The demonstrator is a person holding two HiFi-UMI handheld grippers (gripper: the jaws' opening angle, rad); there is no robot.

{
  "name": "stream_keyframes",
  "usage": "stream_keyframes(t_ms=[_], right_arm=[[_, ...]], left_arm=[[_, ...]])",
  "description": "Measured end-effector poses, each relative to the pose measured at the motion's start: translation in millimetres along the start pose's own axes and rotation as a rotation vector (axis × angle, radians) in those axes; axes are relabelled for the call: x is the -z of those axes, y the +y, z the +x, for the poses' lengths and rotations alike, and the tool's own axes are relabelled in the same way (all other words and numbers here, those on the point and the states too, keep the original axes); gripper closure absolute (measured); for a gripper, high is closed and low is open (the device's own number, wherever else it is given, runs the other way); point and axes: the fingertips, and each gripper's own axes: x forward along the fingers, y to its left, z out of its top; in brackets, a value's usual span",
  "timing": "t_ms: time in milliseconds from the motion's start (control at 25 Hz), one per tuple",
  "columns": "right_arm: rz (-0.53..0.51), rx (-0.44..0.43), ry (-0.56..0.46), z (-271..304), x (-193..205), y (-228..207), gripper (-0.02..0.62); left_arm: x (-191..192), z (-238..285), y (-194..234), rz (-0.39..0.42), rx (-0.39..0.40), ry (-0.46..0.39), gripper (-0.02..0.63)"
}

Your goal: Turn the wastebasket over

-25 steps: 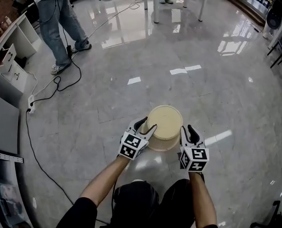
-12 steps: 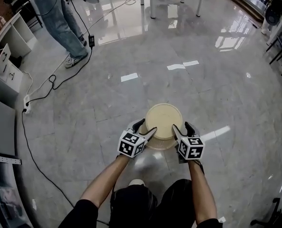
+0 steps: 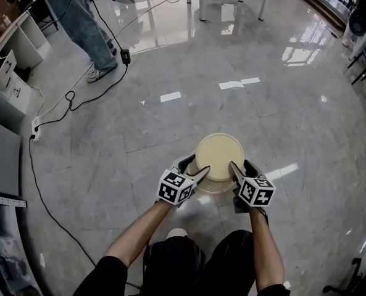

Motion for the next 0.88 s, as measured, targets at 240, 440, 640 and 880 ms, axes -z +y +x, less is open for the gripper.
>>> stream_keyframes(t_ms=[240, 440, 640, 880], right_arm=[[-0.12, 0.046, -0.104, -47, -30, 21, 0.344], [-0.365, 0.033, -0.116, -58, -25, 62, 0.447], [-0.396, 0.012, -0.113, -51, -10, 90, 0.471], [-0.425, -0.086, -0.072, -36, 19, 142, 0.48]], left_arm=[[8, -6, -19, -0.066, 0.059, -0.038, 0.33], [38, -22, -14, 0.062, 0.004, -0.003, 0.33], [42, -44, 1, 0.062, -0.066, -0.029, 0.331], [33, -70, 9, 0.032, -0.129, -0.12, 0.35]])
